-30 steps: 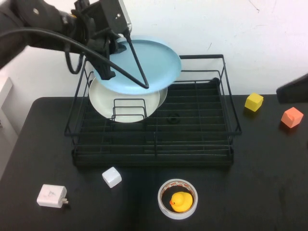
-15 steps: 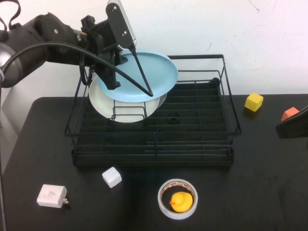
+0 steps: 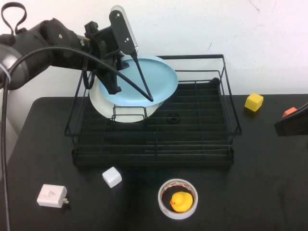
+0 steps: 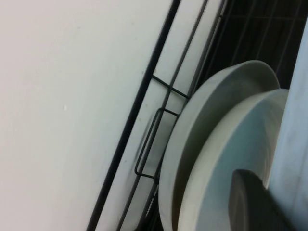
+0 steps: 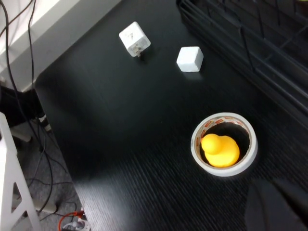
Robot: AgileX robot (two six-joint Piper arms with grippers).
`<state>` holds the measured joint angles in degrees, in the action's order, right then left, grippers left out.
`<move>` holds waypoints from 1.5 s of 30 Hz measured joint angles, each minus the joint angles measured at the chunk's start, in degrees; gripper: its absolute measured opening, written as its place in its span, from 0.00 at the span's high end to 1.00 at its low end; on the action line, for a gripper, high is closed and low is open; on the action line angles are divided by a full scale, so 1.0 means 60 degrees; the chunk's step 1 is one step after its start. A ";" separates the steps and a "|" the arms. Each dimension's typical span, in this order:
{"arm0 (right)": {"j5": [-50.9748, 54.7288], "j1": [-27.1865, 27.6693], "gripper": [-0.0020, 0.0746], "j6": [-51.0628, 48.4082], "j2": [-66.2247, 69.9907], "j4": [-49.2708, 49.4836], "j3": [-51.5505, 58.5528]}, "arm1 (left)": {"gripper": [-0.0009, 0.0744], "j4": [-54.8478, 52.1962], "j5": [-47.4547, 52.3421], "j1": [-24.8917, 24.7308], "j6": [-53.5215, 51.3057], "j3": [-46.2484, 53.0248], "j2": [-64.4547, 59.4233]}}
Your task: Place plate on rack
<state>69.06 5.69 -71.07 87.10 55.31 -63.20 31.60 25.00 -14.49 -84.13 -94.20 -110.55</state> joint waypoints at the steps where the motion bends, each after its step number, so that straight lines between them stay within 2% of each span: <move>1: 0.0000 0.0000 0.97 0.0000 0.0000 0.0035 0.0000 | 0.88 0.0000 0.0023 0.0000 0.0000 0.0000 -0.0058; 8: 0.0000 0.0000 0.97 -0.0021 0.0000 0.0269 0.0009 | 0.88 -0.0248 -0.0122 0.0000 0.0096 0.0000 -0.0462; 10: 0.0000 0.0000 0.97 -0.0111 0.0000 0.0401 0.0009 | 0.84 -0.0262 -0.0243 0.0000 0.0311 0.0000 -0.0602; 12: 0.0000 0.0000 0.97 -0.0181 0.0000 0.0532 0.0009 | 0.73 -0.0291 -0.0456 0.0018 0.0589 0.0000 -0.0693; 17: 0.0000 0.0000 0.97 -0.0433 0.0000 0.0822 0.0009 | 0.32 -0.0307 -0.1009 0.0091 0.1159 0.0000 -0.0710; 19: 0.0000 0.0000 0.97 -0.0503 0.0000 0.0931 0.0009 | 0.24 -0.0307 -0.1068 0.0088 0.1333 0.0000 -0.0710; 21: 0.0000 0.0000 0.97 -0.0545 0.0000 0.1065 0.0022 | 0.22 -0.0307 -0.1087 0.0088 0.1459 0.0000 -0.0636; 24: 0.0000 0.0000 0.97 -0.0571 0.0000 0.1152 0.0022 | 0.26 -0.0307 -0.1087 0.0088 0.1563 0.0000 -0.0348; 30: -0.0019 0.0000 0.97 -0.0474 -0.0204 0.1173 -0.0184 | 0.42 -0.0307 -0.0784 0.0088 0.2587 0.0000 0.0997; 34: -0.0035 0.0000 0.97 -0.0117 -0.1077 0.0718 -0.1218 | 0.63 -0.0307 -0.0196 0.0088 0.3961 0.0000 0.2265; 38: -0.0215 -0.0019 0.97 0.0925 -0.2146 -0.0781 -0.2472 | 0.90 -0.0559 0.0937 0.0088 0.5118 0.0000 0.3505; 42: -0.0624 -0.0512 0.97 0.2142 -0.2947 -0.3199 -0.2897 | 0.97 -0.1312 0.2731 0.0088 0.6506 0.0000 0.4562; 45: -0.1016 -0.1431 0.97 0.3072 -0.3547 -0.4893 -0.2701 | 0.98 -0.1520 0.3337 0.0088 0.7826 0.0144 0.5287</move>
<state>62.96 -2.90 -52.64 65.81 25.95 -79.40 22.48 45.02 -13.96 -37.18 -93.34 -78.83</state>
